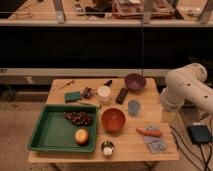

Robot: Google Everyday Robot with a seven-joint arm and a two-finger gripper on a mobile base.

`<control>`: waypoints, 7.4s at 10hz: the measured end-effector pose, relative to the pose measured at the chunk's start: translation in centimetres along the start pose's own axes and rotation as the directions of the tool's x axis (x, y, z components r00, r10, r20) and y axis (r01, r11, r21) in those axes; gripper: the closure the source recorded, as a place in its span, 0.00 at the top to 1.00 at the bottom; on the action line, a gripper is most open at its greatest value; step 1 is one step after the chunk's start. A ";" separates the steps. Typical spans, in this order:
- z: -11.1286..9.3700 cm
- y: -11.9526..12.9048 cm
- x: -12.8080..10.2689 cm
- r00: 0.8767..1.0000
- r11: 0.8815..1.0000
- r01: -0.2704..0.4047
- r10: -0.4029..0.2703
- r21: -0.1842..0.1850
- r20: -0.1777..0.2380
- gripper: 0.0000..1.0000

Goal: Place sponge in purple bowl

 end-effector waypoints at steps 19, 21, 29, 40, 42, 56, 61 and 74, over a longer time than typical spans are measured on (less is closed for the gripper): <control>-6.9 -9.0 -24.1 0.816 0.908 0.179 -0.352 0.380 0.458 0.65; -7.3 -9.0 -23.4 0.820 0.902 0.176 -0.356 0.394 0.449 0.65; -11.7 -16.8 -28.2 0.747 0.764 0.316 -0.566 0.562 0.349 0.65; -7.9 -18.9 -40.5 0.689 0.730 0.540 -0.669 0.419 0.279 0.45; -6.3 -18.1 -43.8 0.676 0.720 0.564 -0.684 0.404 0.275 0.61; 9.8 -17.7 -51.2 0.684 0.734 0.646 -0.678 0.207 0.268 0.80; 14.2 -18.3 -52.2 0.712 0.766 0.620 -0.641 0.170 0.288 0.80; 21.1 -17.3 -51.6 0.696 0.742 0.670 -0.640 0.025 0.327 0.52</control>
